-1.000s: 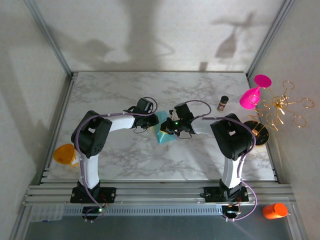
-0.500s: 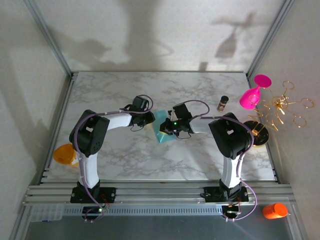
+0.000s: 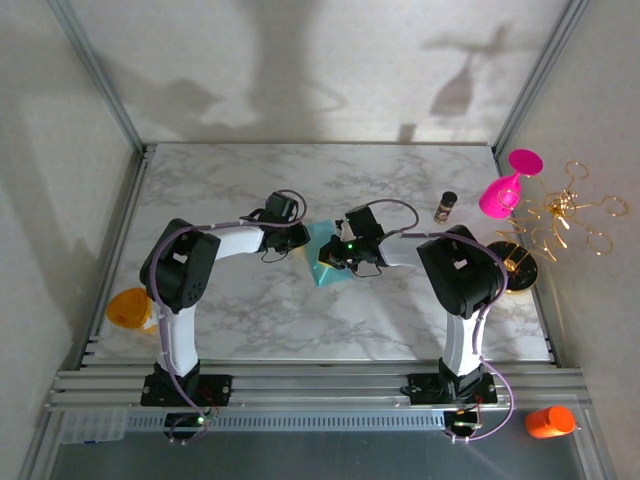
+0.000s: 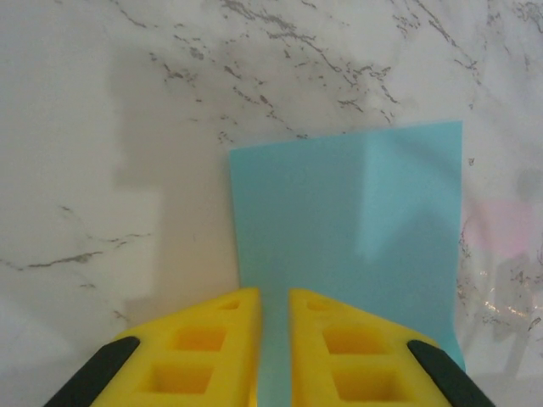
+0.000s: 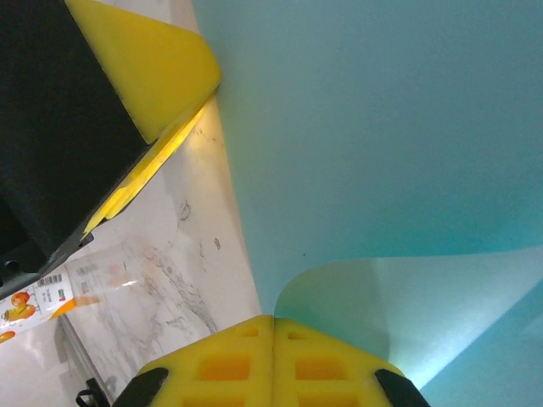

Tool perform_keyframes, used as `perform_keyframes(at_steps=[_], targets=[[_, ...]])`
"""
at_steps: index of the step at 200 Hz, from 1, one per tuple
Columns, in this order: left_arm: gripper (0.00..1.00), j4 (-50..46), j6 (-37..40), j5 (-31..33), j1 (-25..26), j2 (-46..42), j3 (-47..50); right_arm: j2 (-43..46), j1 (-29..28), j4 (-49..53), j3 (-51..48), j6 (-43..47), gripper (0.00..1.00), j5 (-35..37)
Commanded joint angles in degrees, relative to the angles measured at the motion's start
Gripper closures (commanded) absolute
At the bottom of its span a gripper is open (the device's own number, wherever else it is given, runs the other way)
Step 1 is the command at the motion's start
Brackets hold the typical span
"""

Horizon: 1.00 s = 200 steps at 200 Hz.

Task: Fold a paper plane with a square sheet of paper (pick it up from the middle)
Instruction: Fold the triangle a second time at the center of the table.

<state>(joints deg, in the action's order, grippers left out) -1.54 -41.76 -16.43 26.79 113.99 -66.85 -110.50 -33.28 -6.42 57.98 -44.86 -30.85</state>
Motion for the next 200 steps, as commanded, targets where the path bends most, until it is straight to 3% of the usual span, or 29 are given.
perform_keyframes(at_steps=[1,200], targets=[[0.83,-2.1,0.69,0.74,-0.06,1.83,-0.47,-0.79,-0.4,0.09,1.22,-1.04,1.0,2.03],[0.83,-2.0,0.5,0.24,0.12,2.61,-0.38,-2.72,-1.11,-0.97,2.53,-1.68,1.0,1.53]])
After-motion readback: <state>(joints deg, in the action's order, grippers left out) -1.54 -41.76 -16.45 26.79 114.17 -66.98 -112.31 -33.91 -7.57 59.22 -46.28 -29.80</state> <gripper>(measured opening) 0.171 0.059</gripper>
